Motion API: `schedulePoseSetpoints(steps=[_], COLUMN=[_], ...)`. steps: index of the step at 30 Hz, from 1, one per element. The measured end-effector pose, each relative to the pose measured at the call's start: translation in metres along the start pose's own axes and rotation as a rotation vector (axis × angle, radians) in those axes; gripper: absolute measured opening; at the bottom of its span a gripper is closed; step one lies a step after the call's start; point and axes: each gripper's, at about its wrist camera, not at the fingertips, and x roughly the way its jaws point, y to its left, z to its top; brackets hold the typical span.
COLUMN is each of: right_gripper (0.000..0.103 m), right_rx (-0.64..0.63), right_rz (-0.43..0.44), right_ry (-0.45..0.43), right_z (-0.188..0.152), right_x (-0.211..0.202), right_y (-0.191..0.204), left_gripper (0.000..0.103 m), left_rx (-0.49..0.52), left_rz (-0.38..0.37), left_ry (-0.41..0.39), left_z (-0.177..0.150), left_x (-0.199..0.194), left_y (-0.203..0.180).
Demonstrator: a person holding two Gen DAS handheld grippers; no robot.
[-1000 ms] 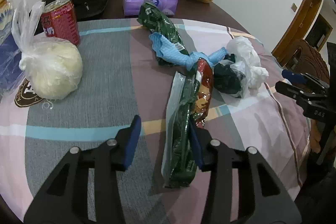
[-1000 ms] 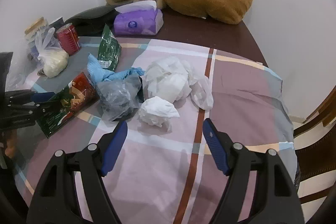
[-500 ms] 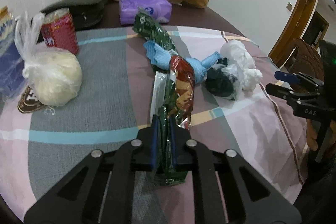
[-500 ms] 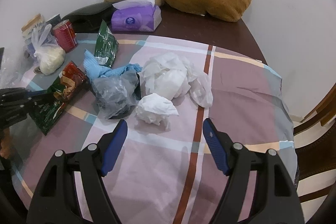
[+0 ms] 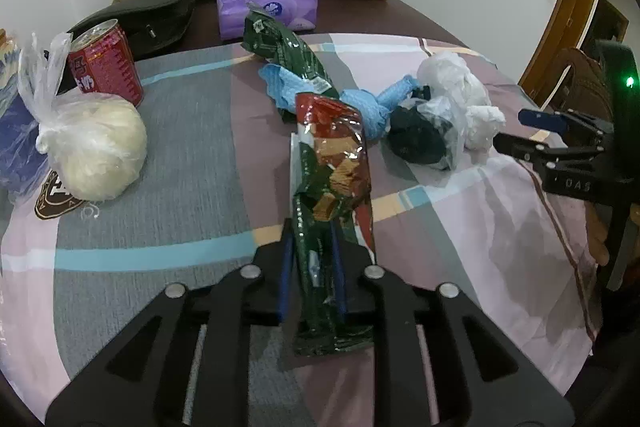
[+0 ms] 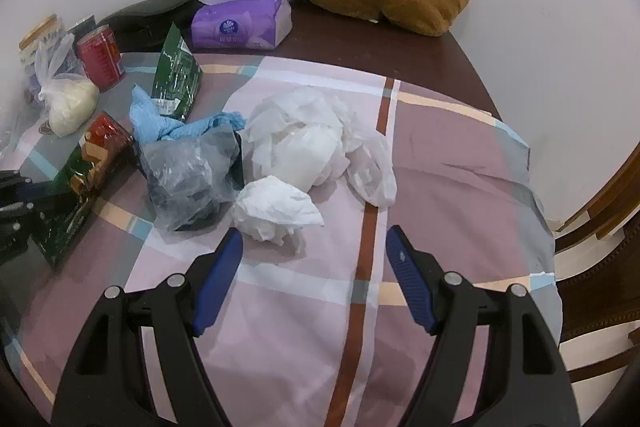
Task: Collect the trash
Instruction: 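Grasp the crumpled white tissue with the right tool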
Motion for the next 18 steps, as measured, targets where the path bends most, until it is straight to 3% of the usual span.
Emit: schedulePoseSetpoints(steps=[2,8,13,18], right_gripper=[0.073,0.073,0.073,0.073], right_rx=[-0.002,-0.031,-0.062,-0.088], right_rz=[-0.007,-0.029,0.003,0.013], right_ry=[-0.012,-0.040,-0.070,-0.060], right_z=[0.001,0.001,0.002,0.007], right_x=[-0.001,-0.002,-0.004,0.004], right_y=[0.001,0.006,0.014,0.022], left_gripper=[0.020,0.006,0.006,0.005], left_rx=[0.011,0.011,0.017,0.019], left_rz=[0.003,0.009,-0.019,-0.022], left_ry=[0.001,-0.044,-0.105,-0.101], left_z=[-0.001,0.000,0.000,-0.002], left_x=[0.000,-0.009,-0.024,-0.025], left_y=[-0.002,-0.002,-0.002,-0.004])
